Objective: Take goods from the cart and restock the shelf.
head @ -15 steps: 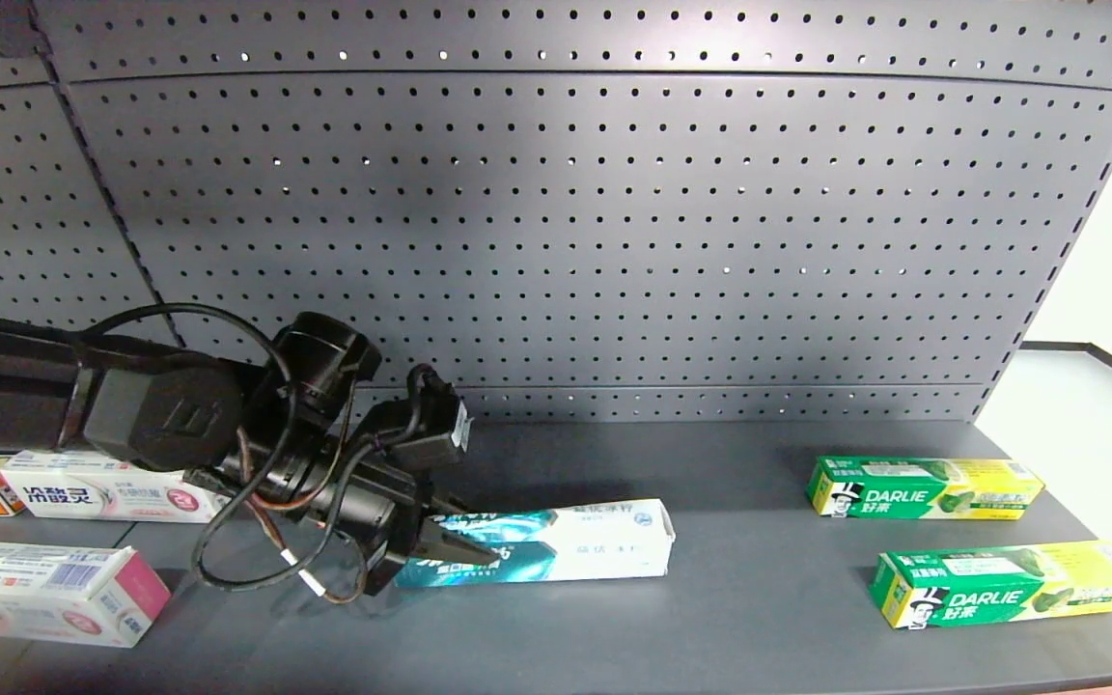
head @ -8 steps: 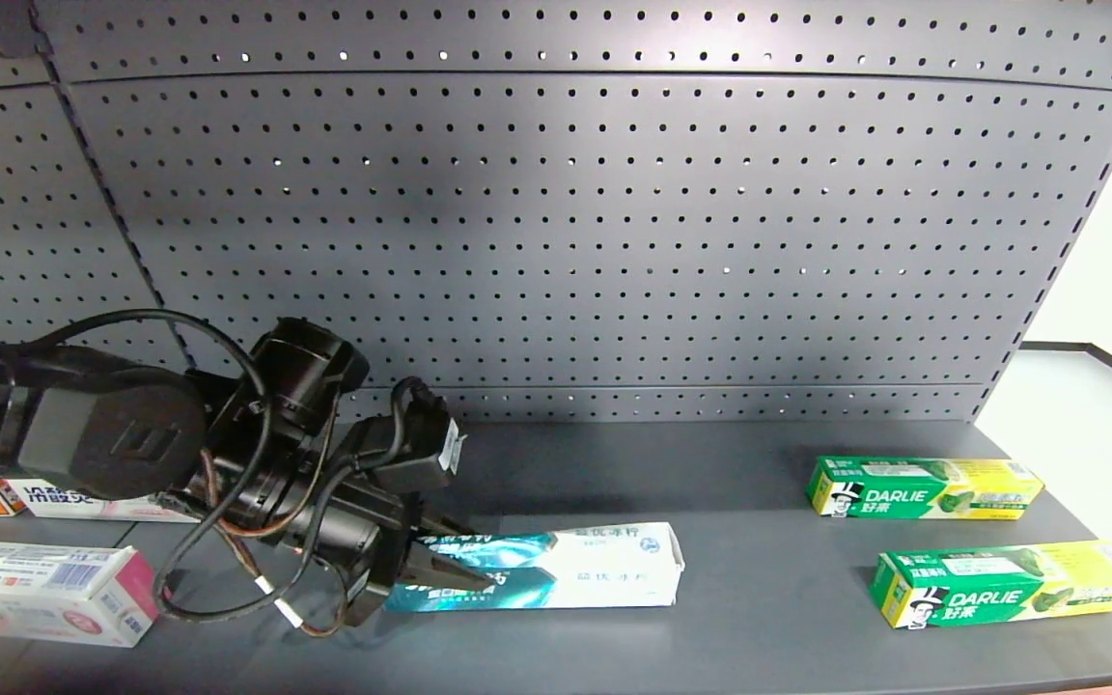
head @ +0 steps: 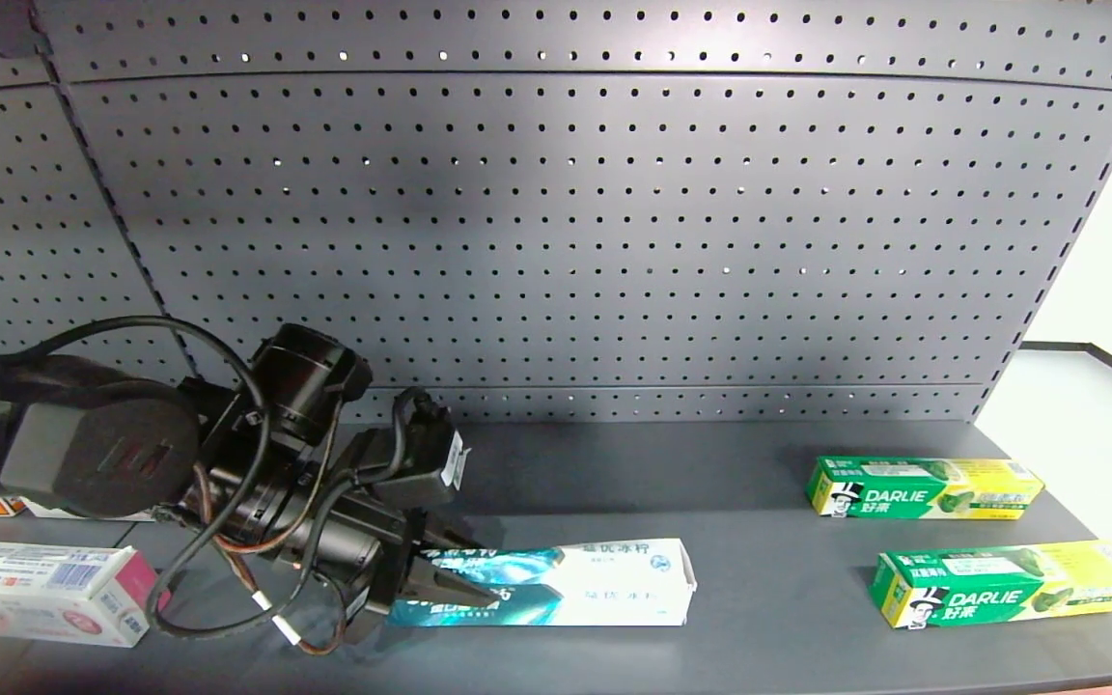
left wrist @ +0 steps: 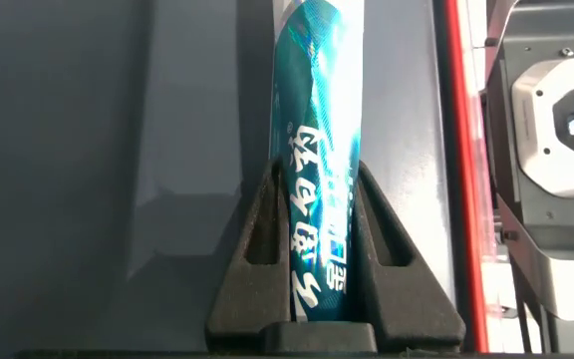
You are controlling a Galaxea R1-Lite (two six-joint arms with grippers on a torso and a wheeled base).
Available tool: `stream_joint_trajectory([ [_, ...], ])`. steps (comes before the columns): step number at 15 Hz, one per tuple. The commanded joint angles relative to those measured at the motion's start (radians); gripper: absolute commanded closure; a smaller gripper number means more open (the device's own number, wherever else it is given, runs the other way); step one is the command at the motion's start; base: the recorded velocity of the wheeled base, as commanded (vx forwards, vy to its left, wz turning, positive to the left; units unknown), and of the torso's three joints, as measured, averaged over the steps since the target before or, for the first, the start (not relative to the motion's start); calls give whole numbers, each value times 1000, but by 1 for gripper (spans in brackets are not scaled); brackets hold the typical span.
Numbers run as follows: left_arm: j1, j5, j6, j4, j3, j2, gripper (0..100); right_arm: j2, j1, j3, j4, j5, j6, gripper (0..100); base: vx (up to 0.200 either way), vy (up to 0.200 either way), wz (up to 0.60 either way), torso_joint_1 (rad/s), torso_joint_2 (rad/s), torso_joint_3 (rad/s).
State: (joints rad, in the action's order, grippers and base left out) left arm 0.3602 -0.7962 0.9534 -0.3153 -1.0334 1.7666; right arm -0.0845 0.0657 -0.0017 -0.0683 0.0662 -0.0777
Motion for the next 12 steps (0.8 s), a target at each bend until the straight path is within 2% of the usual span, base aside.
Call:
stream_joint_trajectory([
  [1, 0, 0, -2, 10, 29, -15, 100, -1, 0, 0, -1, 0, -1, 100, 0, 0, 0, 0, 0, 0],
  [3, 0, 5, -4, 42, 59, -21, 100, -1, 0, 0, -1, 1, -1, 100, 0, 0, 0, 0, 0, 0],
  [7, 3, 14, -16, 51, 62, -27, 100, -1, 0, 0, -1, 1, -1, 100, 0, 0, 0, 0, 0, 0],
  [12, 9, 14, -16, 51, 64, -27, 100, -1, 0, 0, -1, 1, -1, 100, 0, 0, 0, 0, 0, 0],
])
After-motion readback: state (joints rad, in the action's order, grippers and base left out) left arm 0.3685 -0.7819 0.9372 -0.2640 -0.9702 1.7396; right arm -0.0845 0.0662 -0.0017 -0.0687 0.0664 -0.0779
